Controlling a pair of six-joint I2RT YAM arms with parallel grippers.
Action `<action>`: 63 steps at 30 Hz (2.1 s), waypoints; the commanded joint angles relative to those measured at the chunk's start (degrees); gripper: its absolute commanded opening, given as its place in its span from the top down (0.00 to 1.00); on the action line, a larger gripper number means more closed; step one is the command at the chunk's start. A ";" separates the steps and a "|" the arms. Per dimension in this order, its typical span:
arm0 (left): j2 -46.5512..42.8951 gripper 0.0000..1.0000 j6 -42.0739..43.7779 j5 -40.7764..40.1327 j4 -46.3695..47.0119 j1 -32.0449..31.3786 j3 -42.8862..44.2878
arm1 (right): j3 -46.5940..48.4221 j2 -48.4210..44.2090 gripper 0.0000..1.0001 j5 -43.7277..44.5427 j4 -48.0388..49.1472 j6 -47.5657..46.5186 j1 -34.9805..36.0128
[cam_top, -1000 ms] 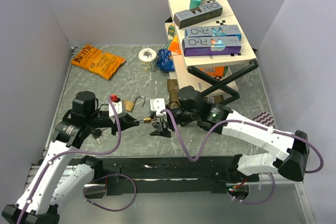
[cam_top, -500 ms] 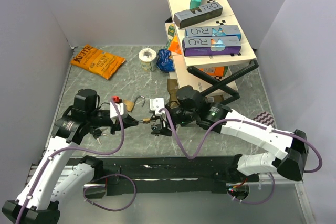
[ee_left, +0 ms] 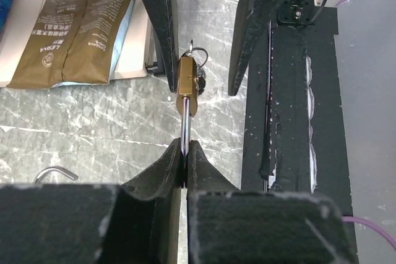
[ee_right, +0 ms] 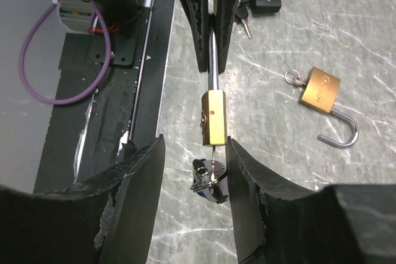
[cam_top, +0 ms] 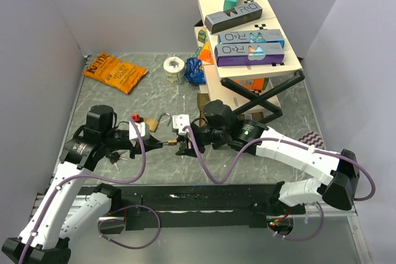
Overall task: Lock with the key
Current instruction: Lock the lock, then place the key at the center of the board.
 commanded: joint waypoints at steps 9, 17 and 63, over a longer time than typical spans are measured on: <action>-1.54 0.99 1.78 1.48 0.86 0.00 0.52 | 1.38 -3.67 0.54 2.43 -4.28 -3.13 -0.82; -1.63 0.99 2.31 0.87 0.42 0.00 0.26 | 2.00 -3.23 0.75 4.19 -3.49 -3.04 -0.74; 15.69 0.99 -64.93 -28.49 22.92 37.80 7.64 | 36.52 36.66 1.00 44.07 0.82 13.22 3.13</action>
